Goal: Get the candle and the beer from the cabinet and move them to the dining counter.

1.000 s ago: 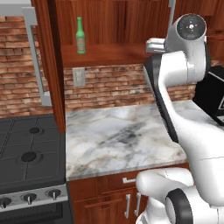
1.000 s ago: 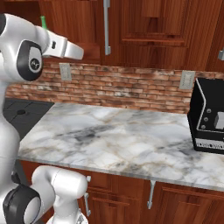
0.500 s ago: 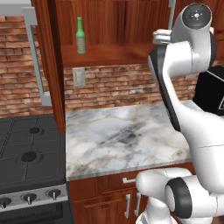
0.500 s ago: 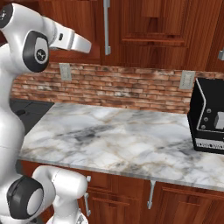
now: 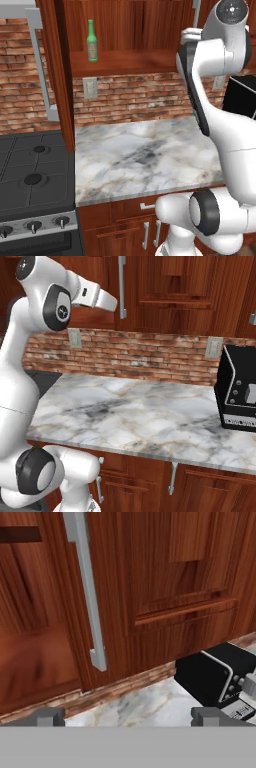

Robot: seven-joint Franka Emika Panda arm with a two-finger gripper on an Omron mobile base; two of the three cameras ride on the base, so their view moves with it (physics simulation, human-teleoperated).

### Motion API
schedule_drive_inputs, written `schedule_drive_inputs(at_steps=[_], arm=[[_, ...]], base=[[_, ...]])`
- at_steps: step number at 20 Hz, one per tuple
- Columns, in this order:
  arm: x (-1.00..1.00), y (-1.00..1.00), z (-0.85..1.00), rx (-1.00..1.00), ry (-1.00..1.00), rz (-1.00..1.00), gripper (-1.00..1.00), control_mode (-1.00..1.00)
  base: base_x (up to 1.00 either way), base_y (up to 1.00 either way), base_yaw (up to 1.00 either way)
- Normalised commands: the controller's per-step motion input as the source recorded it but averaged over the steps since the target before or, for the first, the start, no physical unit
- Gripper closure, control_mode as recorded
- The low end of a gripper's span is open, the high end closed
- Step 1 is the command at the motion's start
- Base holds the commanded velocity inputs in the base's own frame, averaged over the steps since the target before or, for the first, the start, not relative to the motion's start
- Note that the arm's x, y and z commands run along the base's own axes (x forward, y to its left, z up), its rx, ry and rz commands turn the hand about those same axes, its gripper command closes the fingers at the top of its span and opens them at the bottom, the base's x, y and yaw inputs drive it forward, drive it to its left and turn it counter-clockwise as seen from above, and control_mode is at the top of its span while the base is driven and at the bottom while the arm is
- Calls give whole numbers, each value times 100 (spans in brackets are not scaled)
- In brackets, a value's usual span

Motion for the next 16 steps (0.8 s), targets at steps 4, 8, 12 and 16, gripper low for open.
schedule_drive_inputs(at_steps=[4,8,12,16], arm=[[29,-22,0,1,0,0,-100,-100],[35,-13,0,0,0,0,-100,-100],[45,-5,0,1,0,0,-100,-100],[44,-4,0,3,0,0,-100,-100]], base=[[0,0,0],[0,0,0],[0,0,0],[0,0,0]])
